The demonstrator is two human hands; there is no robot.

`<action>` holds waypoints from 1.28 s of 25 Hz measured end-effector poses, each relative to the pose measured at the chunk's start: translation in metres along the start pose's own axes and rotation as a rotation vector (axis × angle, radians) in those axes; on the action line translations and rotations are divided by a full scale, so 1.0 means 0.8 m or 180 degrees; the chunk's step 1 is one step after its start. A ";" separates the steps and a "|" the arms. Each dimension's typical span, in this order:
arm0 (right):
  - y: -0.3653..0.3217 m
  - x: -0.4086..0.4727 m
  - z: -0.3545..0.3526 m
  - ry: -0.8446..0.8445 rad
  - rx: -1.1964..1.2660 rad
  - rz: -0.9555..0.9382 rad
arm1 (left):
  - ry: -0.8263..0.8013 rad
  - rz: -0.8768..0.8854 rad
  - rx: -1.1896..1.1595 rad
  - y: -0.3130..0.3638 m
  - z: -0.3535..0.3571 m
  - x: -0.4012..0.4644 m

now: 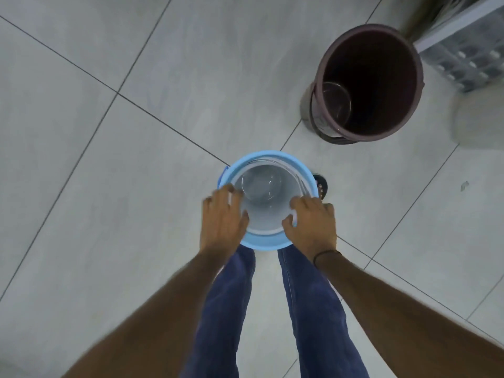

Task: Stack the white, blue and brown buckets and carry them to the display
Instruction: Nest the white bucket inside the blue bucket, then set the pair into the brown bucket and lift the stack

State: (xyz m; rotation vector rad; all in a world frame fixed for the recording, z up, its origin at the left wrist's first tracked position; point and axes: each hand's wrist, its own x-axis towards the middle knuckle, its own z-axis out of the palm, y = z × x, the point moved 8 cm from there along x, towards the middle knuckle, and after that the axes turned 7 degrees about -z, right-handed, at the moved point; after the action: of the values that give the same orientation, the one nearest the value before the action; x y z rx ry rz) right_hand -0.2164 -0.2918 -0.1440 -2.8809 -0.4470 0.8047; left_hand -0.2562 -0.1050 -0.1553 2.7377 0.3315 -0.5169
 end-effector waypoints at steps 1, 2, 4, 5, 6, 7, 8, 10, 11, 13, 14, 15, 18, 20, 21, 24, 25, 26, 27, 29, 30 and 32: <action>0.020 0.006 -0.002 0.0250 0.0214 0.0598 | 0.0130 -0.0512 -0.0287 -0.025 -0.001 0.025; 0.041 0.008 0.002 0.0425 0.0493 0.1179 | -0.0066 -0.0949 -0.0637 -0.046 0.009 0.051; 0.075 0.011 0.020 0.0585 0.1205 0.2060 | -0.1005 -0.1457 -0.1303 -0.067 0.051 0.090; 0.088 0.013 0.035 0.0506 0.1591 0.2336 | -0.1389 -0.1577 -0.1461 -0.072 0.067 0.101; 0.098 0.016 0.052 0.0304 0.1937 0.2513 | -0.1495 -0.1601 -0.1478 -0.077 0.074 0.112; 0.104 0.018 0.067 0.0031 0.2130 0.2594 | -0.1435 -0.1565 -0.1373 -0.082 0.073 0.118; 0.107 0.019 0.076 -0.0184 0.2168 0.2584 | -0.1350 -0.1481 -0.1240 -0.087 0.069 0.121; 0.106 0.016 0.067 -0.0202 0.2130 0.2473 | -0.1203 -0.1389 -0.1193 -0.087 0.053 0.114; 0.101 0.013 0.052 -0.0125 0.2152 0.2418 | -0.1119 -0.1434 -0.1223 -0.086 0.038 0.109; 0.089 0.002 0.001 0.0022 0.2236 0.2351 | -0.0962 -0.1545 -0.1204 -0.077 -0.015 0.098; 0.084 -0.010 -0.038 0.0076 0.2304 0.2339 | -0.0949 -0.1538 -0.1192 -0.062 -0.054 0.091; 0.081 -0.020 -0.074 0.0125 0.2356 0.2357 | -0.0944 -0.1528 -0.1214 -0.047 -0.090 0.084; 0.083 -0.062 -0.214 0.0360 0.2478 0.2488 | -0.0815 -0.1421 -0.1252 0.022 -0.231 0.071; 0.098 -0.085 -0.301 0.0582 0.2480 0.2481 | -0.0725 -0.1256 -0.1346 0.080 -0.308 0.073; 0.108 -0.094 -0.339 0.0700 0.2469 0.2461 | -0.0694 -0.1159 -0.1401 0.109 -0.338 0.077; 0.158 -0.093 -0.429 0.1016 0.2414 0.2407 | -0.0668 -0.0826 -0.1475 0.194 -0.387 0.113; 0.181 -0.085 -0.447 0.1106 0.2373 0.2406 | -0.0675 -0.0733 -0.1498 0.220 -0.389 0.132; 0.208 -0.073 -0.458 0.1177 0.2322 0.2405 | -0.0684 -0.0652 -0.1511 0.247 -0.382 0.154; 0.229 -0.060 -0.464 0.1231 0.2265 0.2399 | -0.0693 -0.0589 -0.1507 0.267 -0.373 0.173; 0.276 -0.024 -0.458 0.1314 0.2179 0.2391 | -0.0691 -0.0568 -0.1503 0.301 -0.339 0.217; 0.297 0.001 -0.446 0.1316 0.2153 0.2382 | -0.0679 -0.0635 -0.1497 0.309 -0.316 0.239; 0.331 0.045 -0.413 0.1221 0.2116 0.2350 | -0.0684 -0.0828 -0.1509 0.314 -0.264 0.277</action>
State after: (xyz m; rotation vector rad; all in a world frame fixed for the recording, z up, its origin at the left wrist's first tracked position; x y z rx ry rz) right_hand 0.0517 -0.5425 0.0693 -2.4098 0.8088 0.3272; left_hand 0.0820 -0.2221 0.0145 2.1726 0.6652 -0.6917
